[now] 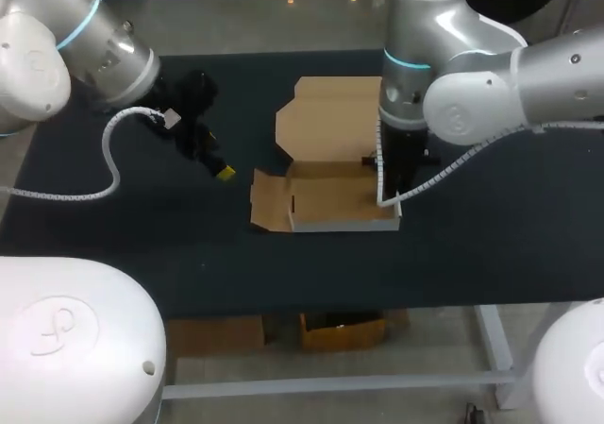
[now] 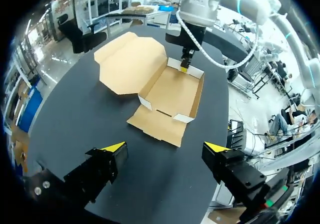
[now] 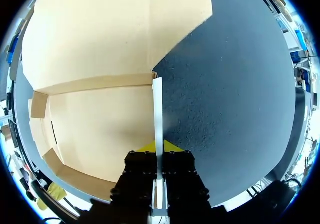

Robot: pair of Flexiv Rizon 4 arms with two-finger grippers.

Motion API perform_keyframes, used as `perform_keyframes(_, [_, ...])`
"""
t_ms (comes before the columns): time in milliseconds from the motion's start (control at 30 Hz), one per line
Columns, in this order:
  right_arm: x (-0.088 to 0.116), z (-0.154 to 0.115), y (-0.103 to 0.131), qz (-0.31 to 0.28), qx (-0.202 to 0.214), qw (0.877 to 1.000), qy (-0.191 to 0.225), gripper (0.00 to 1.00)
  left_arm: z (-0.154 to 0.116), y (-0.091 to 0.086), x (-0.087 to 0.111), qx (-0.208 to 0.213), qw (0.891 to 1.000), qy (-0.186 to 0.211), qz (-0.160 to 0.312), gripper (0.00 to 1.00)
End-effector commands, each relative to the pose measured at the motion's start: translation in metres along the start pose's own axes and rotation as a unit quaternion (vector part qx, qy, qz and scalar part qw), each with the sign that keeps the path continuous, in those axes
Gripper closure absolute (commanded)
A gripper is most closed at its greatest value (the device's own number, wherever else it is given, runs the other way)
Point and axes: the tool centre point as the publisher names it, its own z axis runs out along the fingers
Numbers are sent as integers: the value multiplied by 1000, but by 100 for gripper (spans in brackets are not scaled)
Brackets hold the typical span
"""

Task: Assemble the packaging by folding the flat box into shape, placing the metal phone stand inside, and closing the box properly

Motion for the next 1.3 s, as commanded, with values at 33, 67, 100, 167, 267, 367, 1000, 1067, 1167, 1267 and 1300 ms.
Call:
perform_keyframes(33, [0, -1, 0, 0, 1, 1000, -1, 100, 13, -4, 7, -4, 983, -37, -178, 0])
perform_keyframes(67, [0, -1, 0, 0, 1, 1000, -1, 100, 16, -4, 8, 0, 978, -36, -207, 0])
perform_keyframes(100, [0, -1, 0, 0, 1, 1000, -1, 100, 19, -3, 9, 0, 971, -49, -234, 0])
perform_keyframes(167, [0, -1, 0, 0, 1, 1000, -1, 100, 25, -2, 8, 6, 960, -41, -277, 0])
perform_keyframes(267, [0, -1, 0, 0, 1, 1000, -1, 100, 31, -1, 6, -2, 947, -40, -319, 0])
perform_keyframes(367, [0, -1, 0, 0, 1, 1000, -1, 100, 31, -1, 6, -2, 947, -40, -319, 0])
perform_keyframes(1000, [0, -1, 0, 0, 1, 1000, -1, 100, 54, -2, 4, 20, 901, -53, -430, 0])
perform_keyframes(1067, [0, -1, 0, 0, 1, 1000, -1, 100, 65, -1, 3, 27, 890, -58, -452, 0])
perform_keyframes(1167, [0, -1, 0, 0, 1, 1000, -1, 100, 74, -1, 2, 32, 881, -50, -469, 0])
perform_keyframes(1267, [0, -1, 0, 0, 1, 1000, -1, 100, 82, -2, -1, 35, 874, -44, -483, 0])
perform_keyframes(1300, [0, -1, 0, 0, 1, 1000, -1, 100, 83, -2, -2, 36, 875, -40, -481, 0])
